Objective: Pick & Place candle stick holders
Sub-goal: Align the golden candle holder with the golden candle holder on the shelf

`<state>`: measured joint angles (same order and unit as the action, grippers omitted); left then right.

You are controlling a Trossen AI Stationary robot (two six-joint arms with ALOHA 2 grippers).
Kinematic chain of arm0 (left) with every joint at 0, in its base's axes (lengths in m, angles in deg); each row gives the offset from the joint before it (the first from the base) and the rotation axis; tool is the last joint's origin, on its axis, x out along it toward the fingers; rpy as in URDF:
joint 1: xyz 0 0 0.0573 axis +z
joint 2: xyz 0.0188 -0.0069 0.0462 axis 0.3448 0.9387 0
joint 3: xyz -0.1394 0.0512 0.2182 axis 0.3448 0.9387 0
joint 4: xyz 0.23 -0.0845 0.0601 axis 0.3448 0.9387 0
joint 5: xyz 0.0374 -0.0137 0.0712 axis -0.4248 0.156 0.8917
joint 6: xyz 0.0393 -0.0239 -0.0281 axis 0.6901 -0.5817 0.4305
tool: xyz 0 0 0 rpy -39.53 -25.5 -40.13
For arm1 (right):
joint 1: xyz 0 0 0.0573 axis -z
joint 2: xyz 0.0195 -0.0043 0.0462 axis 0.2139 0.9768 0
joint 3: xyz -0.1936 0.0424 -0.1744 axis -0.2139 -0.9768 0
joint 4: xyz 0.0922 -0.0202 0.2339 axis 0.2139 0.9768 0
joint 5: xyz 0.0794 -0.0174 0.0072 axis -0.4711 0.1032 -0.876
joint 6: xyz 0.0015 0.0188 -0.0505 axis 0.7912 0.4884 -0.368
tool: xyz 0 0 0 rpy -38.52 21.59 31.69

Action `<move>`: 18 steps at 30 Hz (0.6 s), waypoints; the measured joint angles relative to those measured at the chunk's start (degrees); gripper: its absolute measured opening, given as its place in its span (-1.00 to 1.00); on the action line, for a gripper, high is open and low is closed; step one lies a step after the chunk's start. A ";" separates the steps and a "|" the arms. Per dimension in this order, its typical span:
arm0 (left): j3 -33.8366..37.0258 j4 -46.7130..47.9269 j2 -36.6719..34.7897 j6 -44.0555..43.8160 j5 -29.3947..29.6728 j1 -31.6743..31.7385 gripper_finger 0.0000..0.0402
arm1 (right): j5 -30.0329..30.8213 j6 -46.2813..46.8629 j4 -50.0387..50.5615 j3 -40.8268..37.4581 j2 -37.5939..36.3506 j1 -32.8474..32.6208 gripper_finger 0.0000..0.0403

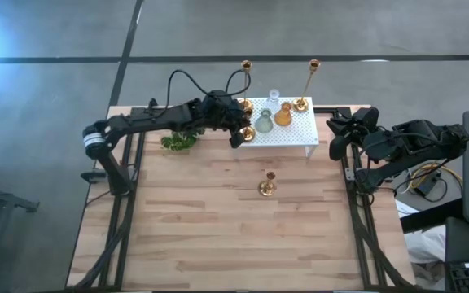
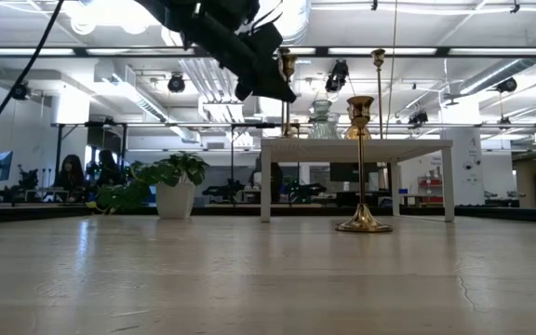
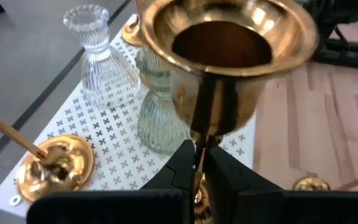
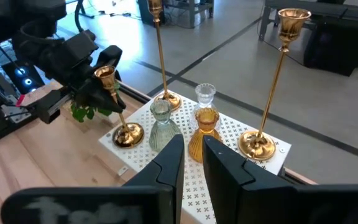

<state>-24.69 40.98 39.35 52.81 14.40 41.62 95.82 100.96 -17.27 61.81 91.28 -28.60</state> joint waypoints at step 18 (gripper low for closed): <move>5.14 -9.63 -0.11 -0.59 -2.12 0.63 -0.90 | 0.00 0.12 -0.02 0.00 0.00 0.00 -0.74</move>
<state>-19.56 31.35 39.24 52.22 12.28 42.25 95.82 101.09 -17.29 61.81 91.28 -28.59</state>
